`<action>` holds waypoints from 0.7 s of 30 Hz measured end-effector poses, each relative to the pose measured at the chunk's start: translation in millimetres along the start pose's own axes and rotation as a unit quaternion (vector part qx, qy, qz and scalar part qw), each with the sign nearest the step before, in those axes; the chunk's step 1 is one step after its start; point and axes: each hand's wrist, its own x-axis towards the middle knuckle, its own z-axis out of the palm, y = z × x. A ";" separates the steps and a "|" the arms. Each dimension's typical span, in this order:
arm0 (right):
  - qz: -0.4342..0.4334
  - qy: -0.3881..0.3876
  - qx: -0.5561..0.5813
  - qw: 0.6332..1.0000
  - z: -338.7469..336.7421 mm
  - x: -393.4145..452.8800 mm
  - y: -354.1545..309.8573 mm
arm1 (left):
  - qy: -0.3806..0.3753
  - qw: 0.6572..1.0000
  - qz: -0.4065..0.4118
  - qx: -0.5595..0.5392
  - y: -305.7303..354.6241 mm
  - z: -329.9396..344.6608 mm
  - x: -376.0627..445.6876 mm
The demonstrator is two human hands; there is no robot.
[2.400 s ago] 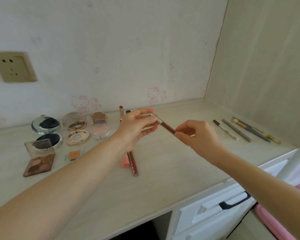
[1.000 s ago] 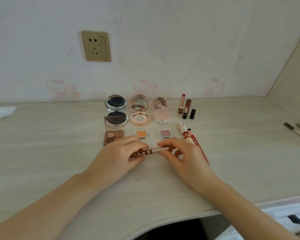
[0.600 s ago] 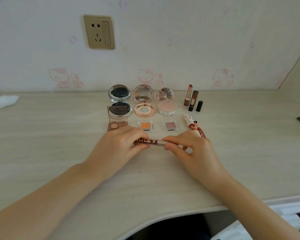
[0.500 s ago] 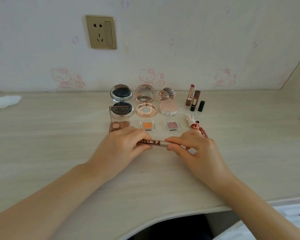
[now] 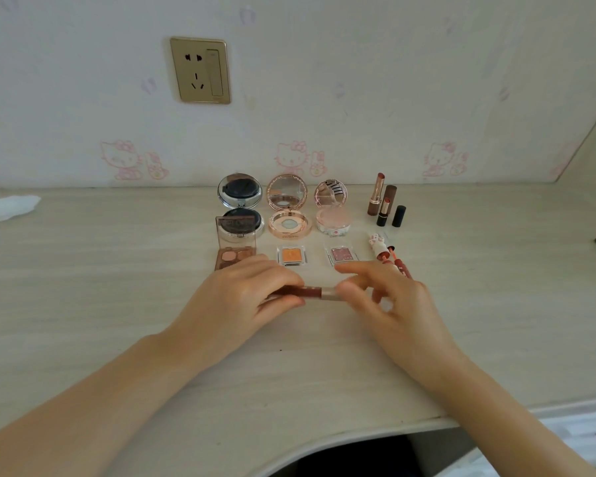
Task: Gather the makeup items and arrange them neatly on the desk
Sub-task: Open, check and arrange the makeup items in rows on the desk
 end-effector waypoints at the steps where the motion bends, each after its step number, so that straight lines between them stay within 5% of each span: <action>1: 0.007 -0.009 0.003 1.000 0.4 0.2 -0.2 | 0.005 1.000 0.007 0.008 0.7 -0.5 0.3; 21: 0.003 -0.019 -0.011 1.000 2.3 -1.9 -1.8 | -0.020 1.000 -0.006 0.020 0.5 0.3 -1.6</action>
